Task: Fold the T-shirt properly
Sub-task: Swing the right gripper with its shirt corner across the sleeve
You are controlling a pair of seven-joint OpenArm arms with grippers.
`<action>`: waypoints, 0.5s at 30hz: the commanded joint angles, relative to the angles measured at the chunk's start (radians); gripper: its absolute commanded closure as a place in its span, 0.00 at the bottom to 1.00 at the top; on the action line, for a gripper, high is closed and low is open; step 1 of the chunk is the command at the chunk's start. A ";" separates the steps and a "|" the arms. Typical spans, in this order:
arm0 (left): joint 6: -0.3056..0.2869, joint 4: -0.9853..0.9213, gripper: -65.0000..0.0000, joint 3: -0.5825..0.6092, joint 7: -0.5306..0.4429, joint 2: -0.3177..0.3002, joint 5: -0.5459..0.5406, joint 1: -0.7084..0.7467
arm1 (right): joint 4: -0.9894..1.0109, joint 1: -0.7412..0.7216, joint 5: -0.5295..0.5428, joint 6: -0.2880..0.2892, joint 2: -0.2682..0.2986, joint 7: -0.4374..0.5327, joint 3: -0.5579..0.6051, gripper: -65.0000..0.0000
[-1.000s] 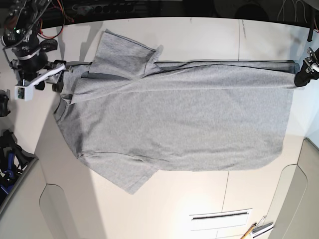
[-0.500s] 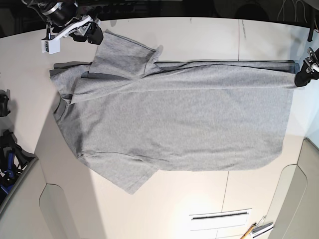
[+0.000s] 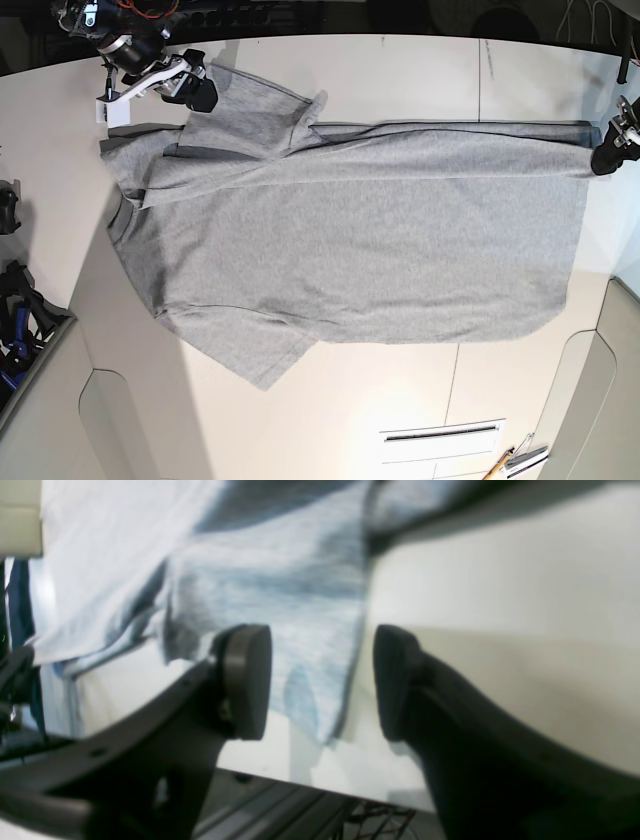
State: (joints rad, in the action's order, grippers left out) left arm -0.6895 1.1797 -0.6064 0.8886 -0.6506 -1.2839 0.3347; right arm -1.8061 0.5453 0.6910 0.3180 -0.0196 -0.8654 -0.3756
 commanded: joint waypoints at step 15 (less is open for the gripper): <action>-0.009 0.013 0.70 -0.011 -0.021 -0.026 -0.024 -0.005 | -0.005 0.017 -0.044 0.000 0.000 -0.032 0.195 0.55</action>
State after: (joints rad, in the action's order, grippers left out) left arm -0.6895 1.1797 -0.6064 0.8886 -0.6510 -1.2842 0.3347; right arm -1.8057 0.5537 0.6594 0.3218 -0.0196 -0.8803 -0.1802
